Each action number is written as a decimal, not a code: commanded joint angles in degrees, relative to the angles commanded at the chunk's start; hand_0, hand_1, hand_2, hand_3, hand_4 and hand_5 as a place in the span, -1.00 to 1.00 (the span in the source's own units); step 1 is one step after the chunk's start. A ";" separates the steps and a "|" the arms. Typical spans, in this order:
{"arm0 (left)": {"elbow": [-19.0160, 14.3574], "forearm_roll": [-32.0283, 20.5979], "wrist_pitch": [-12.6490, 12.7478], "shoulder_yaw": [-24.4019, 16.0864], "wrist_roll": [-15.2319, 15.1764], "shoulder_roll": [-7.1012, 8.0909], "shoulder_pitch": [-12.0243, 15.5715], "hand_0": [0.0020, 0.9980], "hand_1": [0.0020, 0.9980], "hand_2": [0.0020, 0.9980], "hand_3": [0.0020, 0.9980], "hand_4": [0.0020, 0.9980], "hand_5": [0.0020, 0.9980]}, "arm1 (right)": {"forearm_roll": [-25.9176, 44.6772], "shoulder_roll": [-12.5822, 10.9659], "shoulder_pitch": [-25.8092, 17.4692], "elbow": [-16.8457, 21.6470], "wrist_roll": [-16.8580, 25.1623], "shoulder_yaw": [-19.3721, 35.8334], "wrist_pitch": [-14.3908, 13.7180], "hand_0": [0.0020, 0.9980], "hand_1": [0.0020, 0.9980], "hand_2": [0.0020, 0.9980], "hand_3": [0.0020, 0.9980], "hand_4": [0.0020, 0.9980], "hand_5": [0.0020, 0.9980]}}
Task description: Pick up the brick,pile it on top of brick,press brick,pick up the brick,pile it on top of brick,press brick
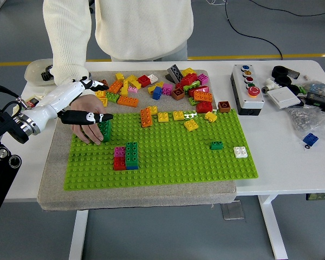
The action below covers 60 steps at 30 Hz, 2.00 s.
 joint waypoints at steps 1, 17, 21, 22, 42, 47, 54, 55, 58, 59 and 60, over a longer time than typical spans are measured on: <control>0.02 0.40 -0.16 -0.03 -0.08 0.14 -0.06 1.00 0.56 0.60 0.62 1.00 0.17 | 0.00 0.00 0.01 0.00 0.01 -0.02 0.00 0.49 0.29 0.43 0.28 0.74 -0.14; 1.15 7.17 -2.97 3.22 -2.52 4.16 -2.99 0.95 0.56 0.58 0.63 1.00 -0.14 | 0.00 0.00 0.08 0.00 0.14 -0.20 0.11 0.49 0.29 0.43 0.27 0.73 -0.14; 1.36 8.04 -3.80 3.86 -2.51 4.47 -3.65 0.95 0.57 0.60 0.67 1.00 -0.21 | 0.00 -0.02 0.00 0.00 0.17 -0.17 0.12 0.49 0.29 0.43 0.27 0.72 -0.15; 1.39 8.04 -3.86 3.91 -2.50 4.49 -3.70 0.95 0.57 0.60 0.67 1.00 -0.21 | 0.00 -0.02 0.00 0.00 0.17 -0.17 0.12 0.49 0.29 0.43 0.27 0.72 -0.15; 9.36 8.04 -7.90 10.85 -2.79 3.32 -10.05 0.96 0.63 0.66 0.75 1.00 -0.37 | 0.00 -0.12 0.27 0.00 0.35 -0.17 0.20 0.49 0.29 0.43 0.27 0.71 -0.16; 11.25 8.04 -7.09 11.87 -2.97 3.18 -11.61 0.96 0.64 0.67 0.76 1.00 -0.49 | 0.00 -0.13 0.25 0.00 0.38 -0.19 0.22 0.49 0.29 0.43 0.27 0.71 -0.16; 13.44 8.04 -7.03 12.63 -2.67 2.72 -13.49 0.79 0.55 0.56 0.71 1.00 -0.76 | 0.00 -0.14 0.38 0.00 0.46 -0.21 0.26 0.49 0.29 0.43 0.27 0.72 -0.16; 13.59 8.04 -7.06 12.70 -2.61 2.70 -13.62 0.73 0.48 0.48 0.66 1.00 -0.77 | 0.00 -0.15 0.37 0.00 0.45 -0.19 0.25 0.49 0.29 0.43 0.28 0.72 -0.16; 14.08 8.04 -7.56 12.94 -2.43 2.65 -13.94 0.73 0.48 0.48 0.66 1.00 -0.77 | 0.00 -0.16 0.33 0.00 0.44 -0.09 0.26 0.49 0.29 0.43 0.28 0.72 -0.16; 14.18 8.04 -7.85 12.96 -2.34 2.63 -14.01 0.73 0.48 0.48 0.66 1.00 -0.77 | 0.00 -0.15 0.32 0.00 0.45 -0.08 0.26 0.49 0.29 0.43 0.28 0.72 -0.16; 14.21 8.04 -7.91 12.96 -2.32 2.62 -14.03 0.73 0.48 0.48 0.66 1.00 -0.77 | 0.00 -0.15 0.32 0.00 0.45 -0.08 0.26 0.49 0.29 0.43 0.28 0.72 -0.16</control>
